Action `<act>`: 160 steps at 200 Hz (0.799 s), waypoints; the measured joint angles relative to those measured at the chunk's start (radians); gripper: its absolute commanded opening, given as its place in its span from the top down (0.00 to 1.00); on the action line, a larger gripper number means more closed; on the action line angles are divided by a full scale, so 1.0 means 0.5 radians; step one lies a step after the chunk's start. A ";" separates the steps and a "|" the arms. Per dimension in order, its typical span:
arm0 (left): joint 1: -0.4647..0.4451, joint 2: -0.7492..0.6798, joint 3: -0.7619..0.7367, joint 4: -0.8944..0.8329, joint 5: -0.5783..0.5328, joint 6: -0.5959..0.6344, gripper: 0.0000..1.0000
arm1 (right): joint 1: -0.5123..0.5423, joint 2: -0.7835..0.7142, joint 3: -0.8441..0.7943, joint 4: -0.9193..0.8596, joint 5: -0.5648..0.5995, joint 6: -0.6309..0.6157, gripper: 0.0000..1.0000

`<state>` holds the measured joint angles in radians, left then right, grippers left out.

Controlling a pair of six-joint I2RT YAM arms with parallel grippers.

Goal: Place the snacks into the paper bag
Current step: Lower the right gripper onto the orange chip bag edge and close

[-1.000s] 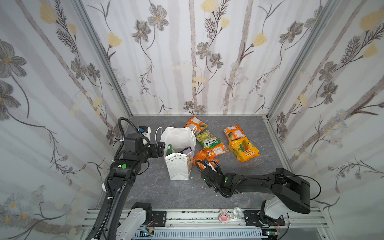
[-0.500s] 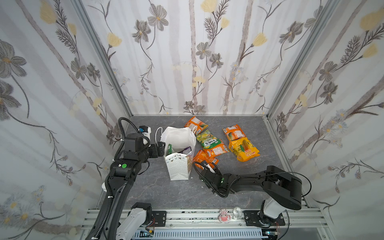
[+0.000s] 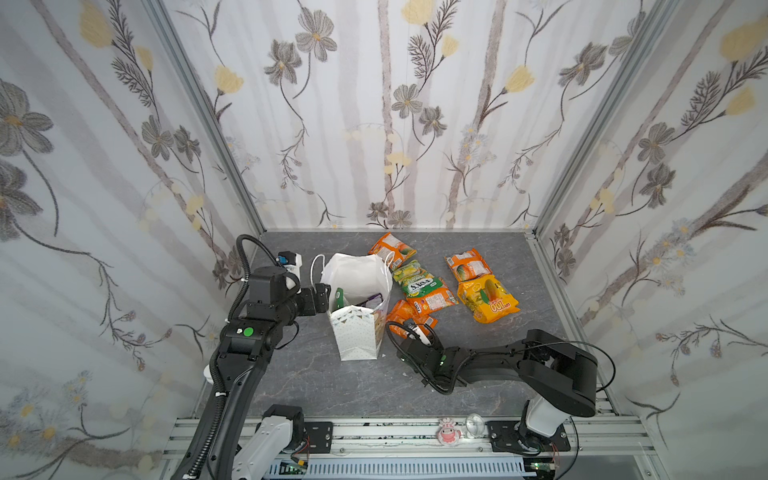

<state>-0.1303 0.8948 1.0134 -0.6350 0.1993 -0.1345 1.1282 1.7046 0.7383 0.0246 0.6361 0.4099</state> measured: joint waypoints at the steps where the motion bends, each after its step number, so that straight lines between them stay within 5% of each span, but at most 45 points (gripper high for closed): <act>1: 0.000 0.000 0.000 0.000 0.000 0.000 0.08 | 0.000 0.001 0.000 0.001 0.000 0.001 0.37; 43: 0.000 -0.001 0.000 0.000 0.000 0.000 0.08 | -0.008 0.019 0.000 0.050 -0.004 -0.002 0.43; 101: 0.000 0.005 0.002 0.000 0.000 0.000 0.08 | -0.017 0.040 0.009 0.058 -0.034 -0.021 0.71; 160: 0.000 0.007 0.002 0.000 -0.002 0.000 0.08 | -0.030 0.042 0.009 0.045 -0.063 -0.022 0.86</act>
<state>-0.1303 0.8982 1.0145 -0.6350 0.1986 -0.1345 1.1133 1.7256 0.7429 0.0471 0.6048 0.3988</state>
